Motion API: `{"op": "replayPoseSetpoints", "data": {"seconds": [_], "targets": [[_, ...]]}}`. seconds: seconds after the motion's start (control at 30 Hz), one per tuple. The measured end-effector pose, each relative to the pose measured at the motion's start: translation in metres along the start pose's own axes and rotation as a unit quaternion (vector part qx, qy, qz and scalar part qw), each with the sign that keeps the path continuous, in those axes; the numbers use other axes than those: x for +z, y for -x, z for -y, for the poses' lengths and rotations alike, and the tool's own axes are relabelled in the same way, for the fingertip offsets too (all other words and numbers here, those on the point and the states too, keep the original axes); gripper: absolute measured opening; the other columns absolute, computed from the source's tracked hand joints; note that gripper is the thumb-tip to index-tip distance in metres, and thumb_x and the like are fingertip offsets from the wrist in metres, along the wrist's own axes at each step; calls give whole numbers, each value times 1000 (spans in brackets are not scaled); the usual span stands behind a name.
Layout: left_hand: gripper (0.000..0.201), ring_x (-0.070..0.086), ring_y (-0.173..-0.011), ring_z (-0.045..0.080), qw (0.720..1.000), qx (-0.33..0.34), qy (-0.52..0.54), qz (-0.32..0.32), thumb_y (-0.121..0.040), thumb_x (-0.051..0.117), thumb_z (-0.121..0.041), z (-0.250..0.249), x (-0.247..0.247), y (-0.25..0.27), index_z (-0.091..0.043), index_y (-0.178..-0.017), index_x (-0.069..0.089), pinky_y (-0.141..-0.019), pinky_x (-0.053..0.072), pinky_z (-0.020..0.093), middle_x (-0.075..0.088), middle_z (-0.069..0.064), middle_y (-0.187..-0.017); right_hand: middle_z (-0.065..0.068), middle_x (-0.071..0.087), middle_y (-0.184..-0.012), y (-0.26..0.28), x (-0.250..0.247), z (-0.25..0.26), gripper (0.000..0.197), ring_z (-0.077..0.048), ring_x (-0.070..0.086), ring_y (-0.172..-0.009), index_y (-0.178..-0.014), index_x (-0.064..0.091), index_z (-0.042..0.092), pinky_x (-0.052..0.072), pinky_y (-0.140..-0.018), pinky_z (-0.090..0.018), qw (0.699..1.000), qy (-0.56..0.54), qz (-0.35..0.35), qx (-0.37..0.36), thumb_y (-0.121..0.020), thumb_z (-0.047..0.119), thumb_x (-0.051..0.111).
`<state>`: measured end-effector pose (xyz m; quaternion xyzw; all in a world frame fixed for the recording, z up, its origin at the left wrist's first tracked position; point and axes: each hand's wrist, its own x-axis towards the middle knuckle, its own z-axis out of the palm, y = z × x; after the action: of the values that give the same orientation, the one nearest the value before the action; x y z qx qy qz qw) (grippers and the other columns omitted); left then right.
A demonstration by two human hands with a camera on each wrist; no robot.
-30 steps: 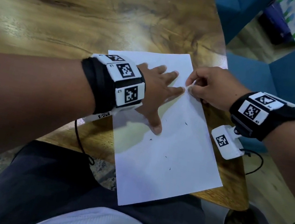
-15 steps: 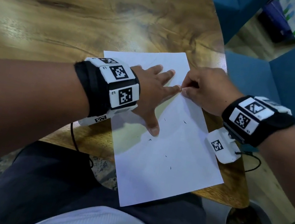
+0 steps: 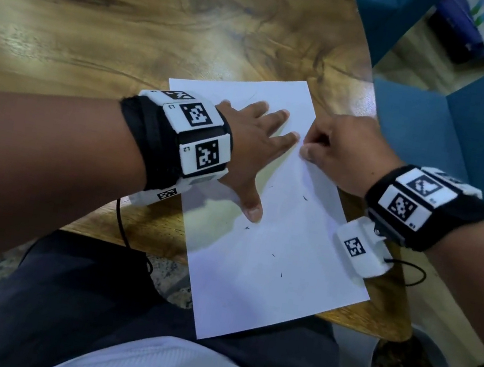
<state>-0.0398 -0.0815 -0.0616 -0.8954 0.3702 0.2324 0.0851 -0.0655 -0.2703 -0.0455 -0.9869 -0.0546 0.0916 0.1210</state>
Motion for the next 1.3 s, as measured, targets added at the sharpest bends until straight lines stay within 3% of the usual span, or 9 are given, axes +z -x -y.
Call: {"op": "replayPoseSetpoints", "data": {"seconds": [0.3,0.47,0.6,0.67,0.73,0.83,0.97,1.13,1.3], "targets": [[144,-5,-155,34,1000,3,-14,9,-52,73,-87,-5,-5,-3,-40,-159,-12,-108,35,68,-13,3,-169,2,64,-83,50,17,28,13,-22,59,-80,-88,67,19,50,-74,-42,987,40,76,-133,-89,30,61],[145,-2,-154,34,1000,-4,-24,17,-53,74,-86,-8,-9,-2,-38,-159,-12,-106,37,68,-11,4,-168,6,67,-81,21,3,-2,11,-17,60,-85,-84,68,21,48,-89,-35,1000,1,26,-5,-88,31,64],[145,7,-150,34,999,-5,-34,13,-52,74,-87,-9,-10,-2,-38,-159,-10,-95,44,59,-3,3,-166,2,68,-84,-2,-6,-9,13,-17,55,-89,-87,69,21,33,-114,-50,999,19,-19,27,-92,31,63],[144,9,-149,34,999,-6,-35,9,-52,74,-86,-9,-10,-2,-39,-159,-9,-93,45,57,-1,2,-165,4,68,-83,1,-5,-7,11,-16,57,-88,-86,68,23,37,-110,-51,999,14,-9,28,-91,31,63],[144,6,-150,34,999,-8,-31,10,-52,75,-85,-9,-10,-1,-39,-159,-10,-94,44,58,-3,2,-166,6,67,-80,16,0,0,9,-16,59,-82,-83,67,23,50,-94,-45,1000,8,17,1,-87,29,63],[144,2,-152,34,999,-10,-32,13,-53,75,-85,-9,-10,-1,-40,-159,-12,-97,42,60,-9,2,-167,4,65,-81,46,12,18,9,-20,60,-81,-85,67,22,51,-77,-41,992,25,80,-98,-87,30,63],[144,-4,-154,33,999,-11,-30,16,-54,74,-86,-9,-9,-1,-40,-158,-14,-102,39,63,-14,0,-168,5,66,-84,40,8,14,9,-19,59,-83,-88,67,22,51,-78,-40,989,40,103,-94,-89,31,63],[139,2,-153,35,999,-9,-33,11,-56,74,-84,-10,-10,3,-42,-158,-12,-99,42,60,-7,3,-168,-1,69,-86,5,-14,-17,11,-16,53,-86,-90,69,17,37,-108,-46,999,36,16,5,-92,26,64],[138,-1,-153,35,1000,-7,-20,19,-56,76,-83,-10,-12,2,-50,-156,-12,-101,40,62,-8,3,-167,6,64,-87,31,-5,-18,6,-15,58,-87,-89,67,24,46,-76,-30,996,47,62,-48,-92,28,63]]}}
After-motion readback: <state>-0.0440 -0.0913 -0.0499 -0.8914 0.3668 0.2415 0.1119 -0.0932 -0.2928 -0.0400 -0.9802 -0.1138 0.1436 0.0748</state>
